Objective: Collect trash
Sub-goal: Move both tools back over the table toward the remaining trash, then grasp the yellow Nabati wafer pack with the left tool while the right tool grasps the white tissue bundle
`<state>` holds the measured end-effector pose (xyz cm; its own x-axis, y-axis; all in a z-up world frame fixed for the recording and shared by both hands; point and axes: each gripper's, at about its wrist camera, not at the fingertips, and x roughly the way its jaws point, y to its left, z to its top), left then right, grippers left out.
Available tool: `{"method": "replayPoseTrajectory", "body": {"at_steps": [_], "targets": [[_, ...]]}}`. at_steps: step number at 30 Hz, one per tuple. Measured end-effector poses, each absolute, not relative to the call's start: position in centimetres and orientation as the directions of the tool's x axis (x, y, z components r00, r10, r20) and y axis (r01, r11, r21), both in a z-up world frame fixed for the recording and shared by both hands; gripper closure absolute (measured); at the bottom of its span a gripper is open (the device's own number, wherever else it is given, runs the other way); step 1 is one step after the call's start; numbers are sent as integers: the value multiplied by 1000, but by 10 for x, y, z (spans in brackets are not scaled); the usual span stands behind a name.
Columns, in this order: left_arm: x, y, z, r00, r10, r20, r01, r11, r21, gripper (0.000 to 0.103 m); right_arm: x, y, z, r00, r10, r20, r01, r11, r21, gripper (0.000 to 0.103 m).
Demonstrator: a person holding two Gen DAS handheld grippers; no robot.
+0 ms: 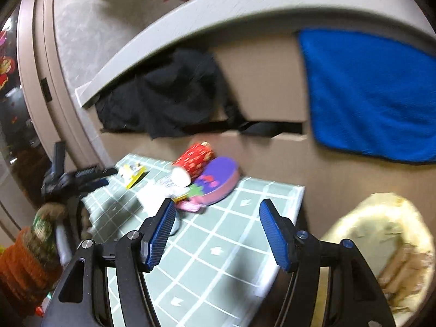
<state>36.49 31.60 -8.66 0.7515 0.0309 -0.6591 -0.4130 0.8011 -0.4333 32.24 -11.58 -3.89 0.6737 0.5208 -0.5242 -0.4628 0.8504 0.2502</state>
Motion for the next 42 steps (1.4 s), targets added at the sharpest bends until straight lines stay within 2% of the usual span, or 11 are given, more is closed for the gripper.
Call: {"method": "replayPoseTrajectory", "body": {"at_steps": [5,8,12,14,15,16,19,20,26,33,42], "targets": [[410,358,-108,683,90,-725,-531,743,-407,41,334,-78,-57,623,539,-566,-487,834,258,41],[430,369,-118,671,76,-738,-548,722,-423,41,338,-65,-65,613,528,-588,-499,835,231,41],[448,361,-125,650,95,-754,-545,749,-376,41,343,-60,-76,601,513,-613,-498,840,215,41],[448,357,-126,649,113,-752,-539,766,-350,47,345,-60,-80,590,514,-622,-491,841,228,41],[446,354,-127,644,118,-756,-531,780,-331,58,346,-62,-81,586,516,-625,-488,840,236,41],[443,351,-127,647,110,-755,-518,790,-328,61,346,-63,-82,585,516,-626,-486,841,238,41],[428,338,-124,667,29,-744,-430,831,-353,72,345,-65,-80,589,512,-625,-484,843,235,41],[417,332,-122,673,9,-740,-396,849,-350,73,345,-65,-80,587,515,-625,-485,841,238,41],[341,302,-107,677,-55,-734,-278,905,-324,73,339,-48,-78,559,541,-628,-528,816,234,41],[248,260,-95,693,-90,-715,-209,925,-318,73,333,-3,-86,524,527,-669,-597,787,153,41],[204,247,-105,701,-104,-706,-179,932,-316,73,352,43,-112,518,472,-713,-583,805,109,41]]}}
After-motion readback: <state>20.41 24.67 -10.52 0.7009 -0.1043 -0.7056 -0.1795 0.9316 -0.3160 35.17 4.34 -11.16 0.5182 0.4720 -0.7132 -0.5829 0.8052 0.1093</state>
